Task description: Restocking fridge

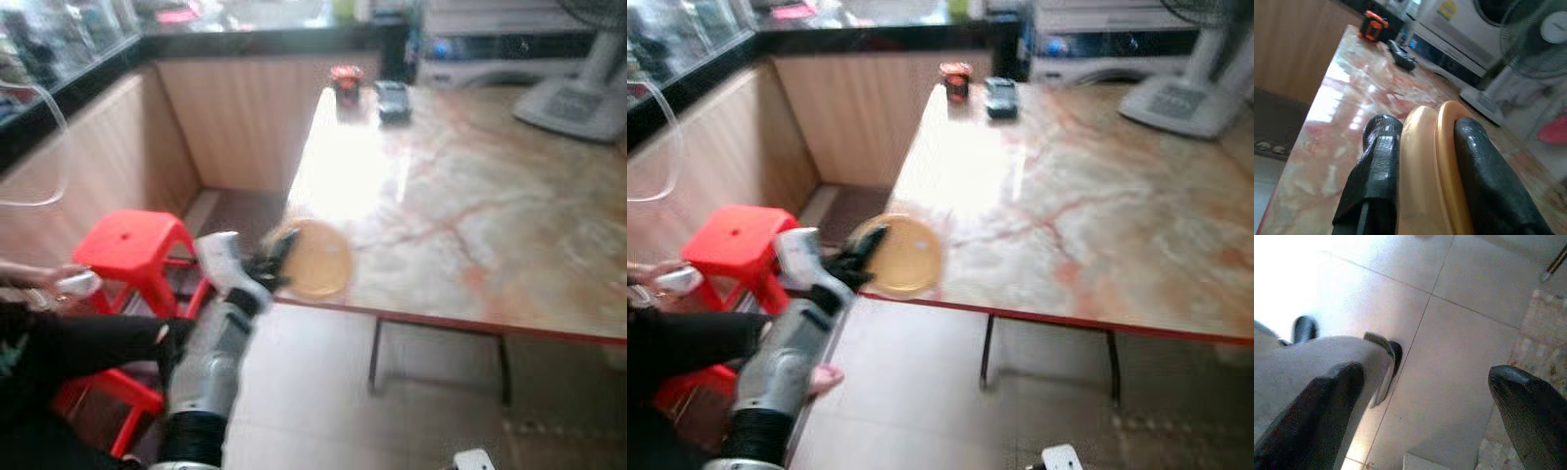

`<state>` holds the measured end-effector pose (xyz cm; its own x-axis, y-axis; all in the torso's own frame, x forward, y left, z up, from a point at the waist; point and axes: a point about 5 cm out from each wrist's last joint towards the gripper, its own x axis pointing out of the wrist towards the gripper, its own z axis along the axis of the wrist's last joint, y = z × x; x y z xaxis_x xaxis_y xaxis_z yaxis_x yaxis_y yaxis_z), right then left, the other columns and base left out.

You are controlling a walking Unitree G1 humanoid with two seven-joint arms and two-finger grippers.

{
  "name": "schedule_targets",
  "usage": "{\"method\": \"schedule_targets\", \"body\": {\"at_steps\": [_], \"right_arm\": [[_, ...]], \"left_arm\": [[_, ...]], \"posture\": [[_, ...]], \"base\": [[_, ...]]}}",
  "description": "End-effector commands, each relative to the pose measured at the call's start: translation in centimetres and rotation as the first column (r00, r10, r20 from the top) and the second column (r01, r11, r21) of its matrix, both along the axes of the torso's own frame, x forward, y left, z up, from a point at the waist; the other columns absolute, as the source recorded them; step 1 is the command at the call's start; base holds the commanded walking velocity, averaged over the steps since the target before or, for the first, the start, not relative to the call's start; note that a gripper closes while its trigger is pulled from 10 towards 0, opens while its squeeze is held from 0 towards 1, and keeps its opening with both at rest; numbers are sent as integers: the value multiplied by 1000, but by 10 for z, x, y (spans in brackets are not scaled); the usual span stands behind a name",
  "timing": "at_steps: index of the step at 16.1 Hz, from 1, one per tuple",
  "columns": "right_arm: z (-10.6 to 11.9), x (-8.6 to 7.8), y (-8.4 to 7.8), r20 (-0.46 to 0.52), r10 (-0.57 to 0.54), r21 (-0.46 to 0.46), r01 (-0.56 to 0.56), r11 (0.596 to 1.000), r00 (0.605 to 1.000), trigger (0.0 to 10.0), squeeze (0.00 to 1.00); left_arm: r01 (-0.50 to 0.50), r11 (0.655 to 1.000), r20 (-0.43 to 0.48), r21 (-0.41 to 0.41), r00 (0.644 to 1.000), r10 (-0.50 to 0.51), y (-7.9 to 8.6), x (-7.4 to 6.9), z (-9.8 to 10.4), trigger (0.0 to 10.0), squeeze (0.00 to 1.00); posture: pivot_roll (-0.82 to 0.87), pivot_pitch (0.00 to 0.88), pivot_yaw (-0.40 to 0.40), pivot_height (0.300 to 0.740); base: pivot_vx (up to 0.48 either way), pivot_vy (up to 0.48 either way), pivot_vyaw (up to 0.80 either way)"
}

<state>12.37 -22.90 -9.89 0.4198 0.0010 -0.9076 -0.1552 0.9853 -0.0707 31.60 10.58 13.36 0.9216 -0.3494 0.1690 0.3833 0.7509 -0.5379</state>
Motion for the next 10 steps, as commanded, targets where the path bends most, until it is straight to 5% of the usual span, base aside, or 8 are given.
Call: {"method": "schedule_targets", "body": {"at_steps": [1, 4, 10], "right_arm": [[-3, -4, 7, -21, 13, 19, -12, 1000, 1000, 10000, 0], [-2, -2, 6, -20, 12, 22, -12, 1000, 1000, 10000, 0], [-2, 0, 6, -21, 7, 19, -7, 1000, 1000, 10000, 0]], "left_arm": [[-39, 999, 30, 2, 999, 39, 11, 2, 8, 10000, 0], [-49, 999, 26, 6, 998, 49, 13, 1, 7, 10000, 0], [-53, 998, 27, 16, 998, 52, 11, -1, 6, 10000, 0]], "posture": [[-96, 0, 38, 740], [-87, 0, 30, 740], [-93, 0, 30, 740]], "base": [[0, 341, 0], [0, 316, 0], [0, 0, 0]]}}
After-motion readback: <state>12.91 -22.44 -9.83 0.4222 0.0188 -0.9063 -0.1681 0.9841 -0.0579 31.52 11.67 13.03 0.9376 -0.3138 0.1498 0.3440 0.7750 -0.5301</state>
